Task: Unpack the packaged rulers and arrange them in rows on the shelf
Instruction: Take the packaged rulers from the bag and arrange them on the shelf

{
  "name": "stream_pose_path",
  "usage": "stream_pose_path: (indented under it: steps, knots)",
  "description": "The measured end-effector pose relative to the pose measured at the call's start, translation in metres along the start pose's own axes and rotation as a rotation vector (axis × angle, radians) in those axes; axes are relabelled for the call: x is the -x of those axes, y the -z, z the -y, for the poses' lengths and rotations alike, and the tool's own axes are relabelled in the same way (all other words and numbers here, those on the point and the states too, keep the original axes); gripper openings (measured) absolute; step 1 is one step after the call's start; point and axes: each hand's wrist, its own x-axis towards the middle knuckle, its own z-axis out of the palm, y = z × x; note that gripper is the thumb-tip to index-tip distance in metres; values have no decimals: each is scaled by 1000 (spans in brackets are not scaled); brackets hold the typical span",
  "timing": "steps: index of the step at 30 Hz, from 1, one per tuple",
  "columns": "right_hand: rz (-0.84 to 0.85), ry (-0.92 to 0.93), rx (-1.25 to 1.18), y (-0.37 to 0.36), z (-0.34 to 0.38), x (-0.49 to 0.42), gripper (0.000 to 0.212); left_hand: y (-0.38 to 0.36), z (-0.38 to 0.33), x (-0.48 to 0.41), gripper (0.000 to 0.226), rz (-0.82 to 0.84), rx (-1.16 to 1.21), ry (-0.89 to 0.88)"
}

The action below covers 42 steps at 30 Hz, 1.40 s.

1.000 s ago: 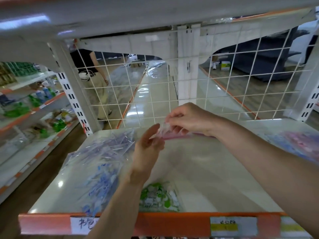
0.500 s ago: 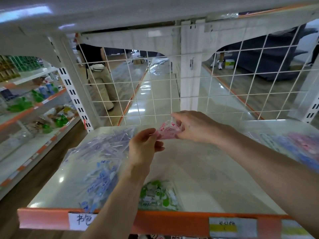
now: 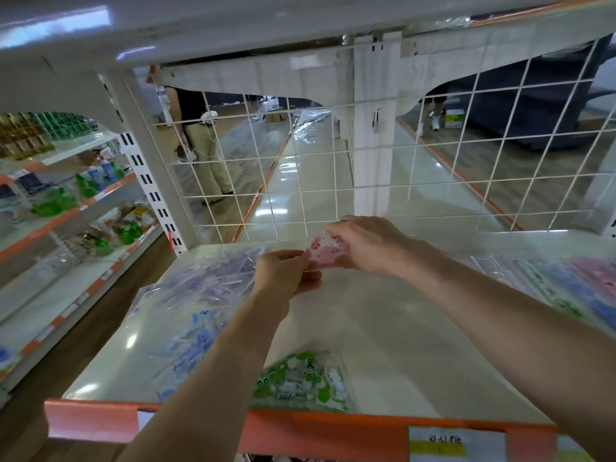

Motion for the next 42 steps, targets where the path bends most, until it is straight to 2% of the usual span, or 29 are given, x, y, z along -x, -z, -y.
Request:
stream_pose_path:
  steps: [3, 6, 7, 11, 13, 15, 17, 19, 21, 24, 27, 31, 34, 36, 40, 42]
  knots:
    - [-5, -92, -51, 0, -9, -5, 10, 8, -1, -1, 33, -35, -216, -96]
    - [92, -182, 11, -2, -15, -13, 4, 22, 0, -1, 33, -100, -271, -174]
    - [126, -198, 18, -4, -16, -18, 7, 26, 0, 2, 31, -105, -272, -184]
    - [259, -219, -24, -2, -10, -19, 57, 45, 0, 18, 25, -121, -404, -257]
    - [207, -162, -47, 7, 2, -8, 63, 58, -2, 31, 23, -108, -527, -328]
    - [169, -97, -142, 16, 21, 10, 54, 72, -4, 48, 22, -52, -739, -392]
    - [234, -14, -194, 18, 43, 35, 39, 81, -3, 66, 26, 54, -962, -409]
    - [327, 66, -180, 12, 66, 58, 39, 86, 2, 86, 31, 191, -1092, -364]
    - [348, 112, -148, 4, 84, 77, 38, 87, 6, 101, 36, 306, -1165, -336]
    - [311, 156, -36, -3, 99, 91, 34, 85, 14, 107, 47, 320, -1320, -337]
    - [364, 120, -17, 1, 102, 89, 41, 80, 15, 105, 43, 317, -1480, -314]
    - [473, 44, -43, 8, 104, 83, 40, 73, 8, 102, 49, 377, -1467, -243]
    - [486, 27, -47, 12, 104, 90, 34, 68, 9, 106, 41, 432, -1476, -261]
    - [510, -1, -80, 20, 104, 95, 36, 65, 11, 111, 36, 441, -1470, -267]
    - [550, -36, -99, 30, 101, 100, 47, 58, 5, 117, 44, 496, -1460, -233]
    - [589, -41, -99, 29, 95, 97, 44, 56, 2, 116, 44, 522, -1459, -240]
